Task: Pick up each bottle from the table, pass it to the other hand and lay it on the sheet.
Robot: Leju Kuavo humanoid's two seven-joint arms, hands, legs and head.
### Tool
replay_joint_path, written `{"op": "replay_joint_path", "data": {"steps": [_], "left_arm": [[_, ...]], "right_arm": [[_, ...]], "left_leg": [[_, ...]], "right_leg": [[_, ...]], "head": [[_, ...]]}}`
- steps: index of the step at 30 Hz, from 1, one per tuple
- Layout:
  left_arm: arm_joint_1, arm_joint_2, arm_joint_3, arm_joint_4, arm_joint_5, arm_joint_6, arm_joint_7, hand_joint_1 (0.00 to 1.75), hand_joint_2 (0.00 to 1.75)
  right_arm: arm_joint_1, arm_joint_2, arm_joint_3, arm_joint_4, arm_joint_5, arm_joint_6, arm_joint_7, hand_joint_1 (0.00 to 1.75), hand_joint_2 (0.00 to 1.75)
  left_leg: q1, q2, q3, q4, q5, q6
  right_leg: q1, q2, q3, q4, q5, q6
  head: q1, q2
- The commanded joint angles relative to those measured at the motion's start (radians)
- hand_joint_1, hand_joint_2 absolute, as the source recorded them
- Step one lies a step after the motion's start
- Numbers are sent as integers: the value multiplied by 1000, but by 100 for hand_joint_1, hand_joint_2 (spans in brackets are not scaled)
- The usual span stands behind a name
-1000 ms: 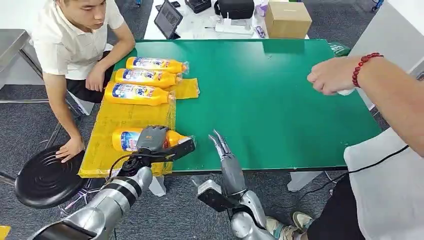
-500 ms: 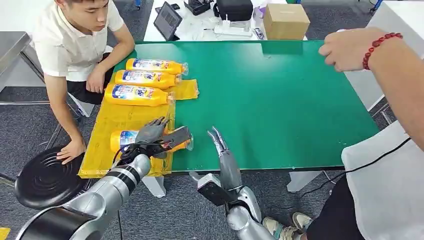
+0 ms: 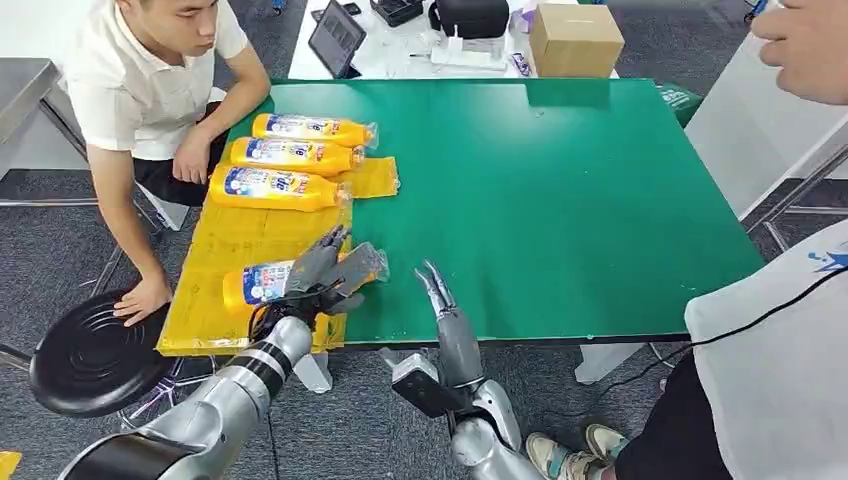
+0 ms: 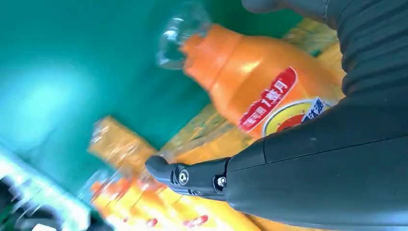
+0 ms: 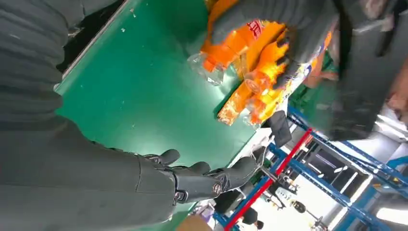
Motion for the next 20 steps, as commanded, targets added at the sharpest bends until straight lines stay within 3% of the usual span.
{"op": "replay_joint_path", "data": {"steps": [1,4,5,8,10,13,14,20], "left_arm": [[215,50,-163,-412,268,-42,-65,0,175],[338,80,-160,-605,518,-85,-136,0,175],[366,102,-177,-653,588,-102,-120,0,175],[429,128,-182,-749,719,-96,-140,0,175],[486,126,-163,-836,880,-142,-174,0,175],[550,145,-167,-950,1003,-172,-183,0,175],[550,145,-167,-950,1003,-172,-183,0,175],[574,149,-181,-977,1009,-152,-198,0,175]], "right_arm": [[39,-45,-1,-19,-14,-31,-20,0,175],[75,-56,-4,-80,-73,-28,-72,0,175],[86,-59,-5,-102,-88,-38,-85,0,0],[116,-62,-13,-179,-189,-7,-131,0,0],[169,-59,-37,-379,-476,193,-132,0,0],[202,-53,-69,-548,-525,184,-132,0,0],[202,-53,-69,-548,-525,184,-132,0,0],[218,-24,-134,-627,-559,152,-132,0,0]], "left_leg": [[0,1,5,-2,-2,-1],[0,3,6,-1,-3,-1],[0,3,3,-2,-2,-1],[0,4,4,-1,-4,-2],[0,5,4,-1,-5,-2],[0,4,5,1,-7,-3],[0,5,0,1,-5,-2],[0,0,-1,1,-4,-2]], "right_leg": [[0,0,4,-2,-2,-1],[0,1,5,-1,-2,-2],[0,2,3,-1,-2,-1],[0,3,4,-1,-3,-2],[0,4,3,0,-3,-2],[1,3,4,2,-6,-4],[0,4,-2,2,-4,-1],[0,0,-1,1,-5,-1]], "head": [[0,0],[0,0],[0,0],[0,0],[0,0],[0,0],[0,0],[0,0]]}}
